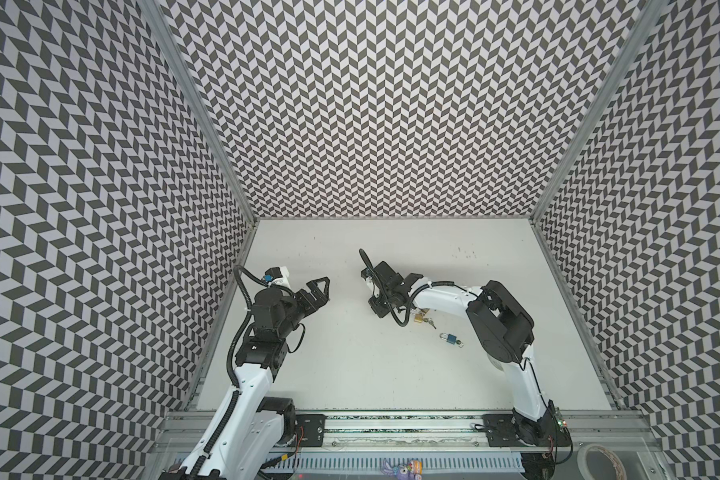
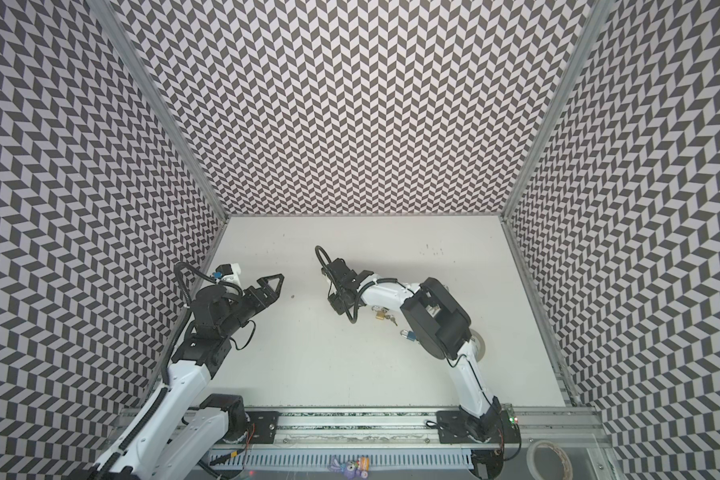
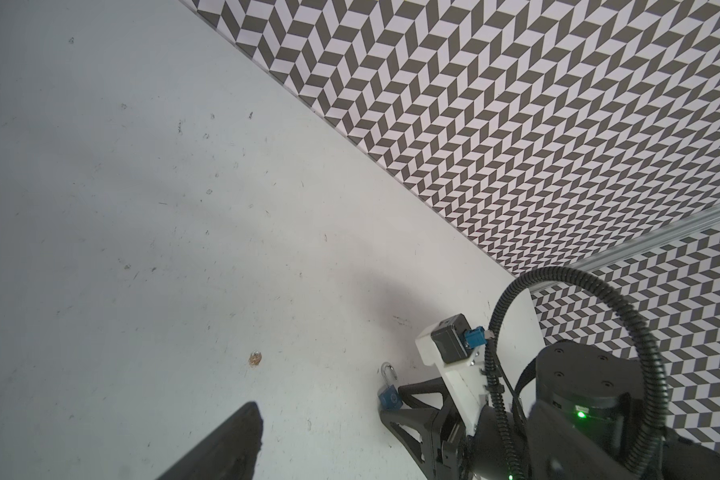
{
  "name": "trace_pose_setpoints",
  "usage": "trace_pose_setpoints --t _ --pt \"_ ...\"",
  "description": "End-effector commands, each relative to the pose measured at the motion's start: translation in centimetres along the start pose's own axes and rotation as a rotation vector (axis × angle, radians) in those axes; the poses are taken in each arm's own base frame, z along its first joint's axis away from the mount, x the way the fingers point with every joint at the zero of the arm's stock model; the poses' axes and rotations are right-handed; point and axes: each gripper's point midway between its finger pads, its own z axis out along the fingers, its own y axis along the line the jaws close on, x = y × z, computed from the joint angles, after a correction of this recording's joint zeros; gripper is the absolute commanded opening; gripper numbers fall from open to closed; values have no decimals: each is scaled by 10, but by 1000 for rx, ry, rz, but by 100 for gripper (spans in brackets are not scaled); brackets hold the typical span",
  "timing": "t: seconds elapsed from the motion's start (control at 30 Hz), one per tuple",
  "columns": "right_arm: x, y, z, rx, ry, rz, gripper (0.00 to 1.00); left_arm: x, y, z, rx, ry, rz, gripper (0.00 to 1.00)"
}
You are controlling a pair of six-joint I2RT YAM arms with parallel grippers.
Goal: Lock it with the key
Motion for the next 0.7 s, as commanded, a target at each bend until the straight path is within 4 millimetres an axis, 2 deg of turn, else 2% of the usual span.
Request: trace_pose_setpoints --t 0.0,0.67 --pt "4 1 13 -9 17 -9 36 -5 0 -1 -4 -18 3 100" --pt "11 3 21 -20 38 -8 23 -6 1 -2 -16 -15 19 100"
